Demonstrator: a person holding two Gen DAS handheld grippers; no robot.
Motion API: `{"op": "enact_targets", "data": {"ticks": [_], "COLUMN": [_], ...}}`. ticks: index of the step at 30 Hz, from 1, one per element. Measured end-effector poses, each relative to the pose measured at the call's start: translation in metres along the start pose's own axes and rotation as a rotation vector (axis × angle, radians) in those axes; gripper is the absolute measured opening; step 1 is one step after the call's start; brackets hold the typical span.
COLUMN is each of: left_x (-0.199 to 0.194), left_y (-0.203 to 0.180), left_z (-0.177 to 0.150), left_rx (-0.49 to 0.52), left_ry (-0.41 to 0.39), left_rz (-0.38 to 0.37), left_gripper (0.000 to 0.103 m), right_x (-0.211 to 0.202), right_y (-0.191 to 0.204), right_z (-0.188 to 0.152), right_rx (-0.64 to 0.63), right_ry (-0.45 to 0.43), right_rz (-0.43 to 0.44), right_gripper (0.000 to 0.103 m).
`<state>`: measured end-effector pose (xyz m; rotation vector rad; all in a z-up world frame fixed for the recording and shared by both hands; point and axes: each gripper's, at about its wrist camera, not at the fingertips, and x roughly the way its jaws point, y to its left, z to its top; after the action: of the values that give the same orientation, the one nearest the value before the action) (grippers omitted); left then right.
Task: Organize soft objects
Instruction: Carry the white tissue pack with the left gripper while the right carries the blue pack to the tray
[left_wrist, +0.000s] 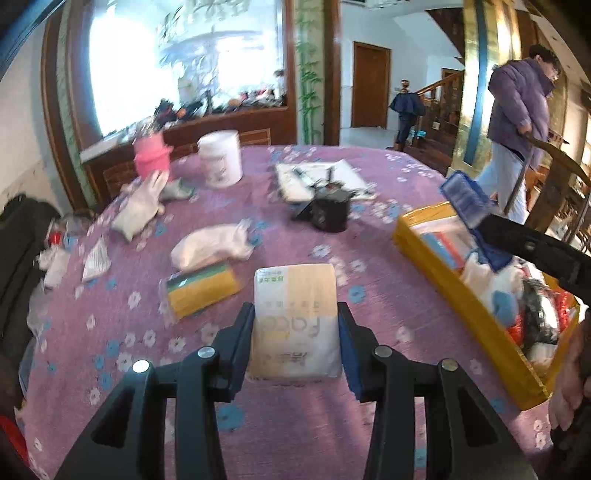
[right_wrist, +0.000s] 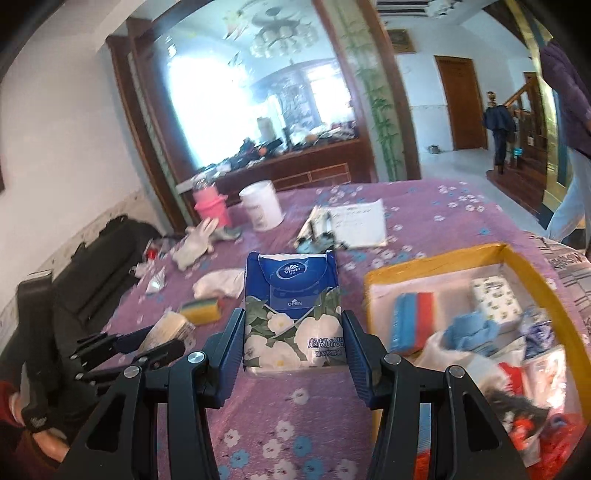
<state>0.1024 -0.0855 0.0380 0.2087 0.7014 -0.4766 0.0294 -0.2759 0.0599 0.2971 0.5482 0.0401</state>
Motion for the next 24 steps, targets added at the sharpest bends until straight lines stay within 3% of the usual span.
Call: {"op": "enact_targets", "data": {"ticks": [15,24], "left_x": [-0.002,0.026], "left_y": [-0.119,-0.174], "left_z": [0.036,0.038], "left_rx": [0.085,0.072], "left_ry": [-0.014,0.047], "left_rz": [-0.192,-0.284], "left_gripper": [0.042,0.042], "right_x": [-0.040,-0.043], "right_y": [-0.094,-0.141], "right_z": [0.019,0.019], "right_rx": [0.246,0.363], "right_ry": [-0.100,-0.089], "right_rz": [-0.119,-0.238], "right_gripper": [0.055,0.055]}}
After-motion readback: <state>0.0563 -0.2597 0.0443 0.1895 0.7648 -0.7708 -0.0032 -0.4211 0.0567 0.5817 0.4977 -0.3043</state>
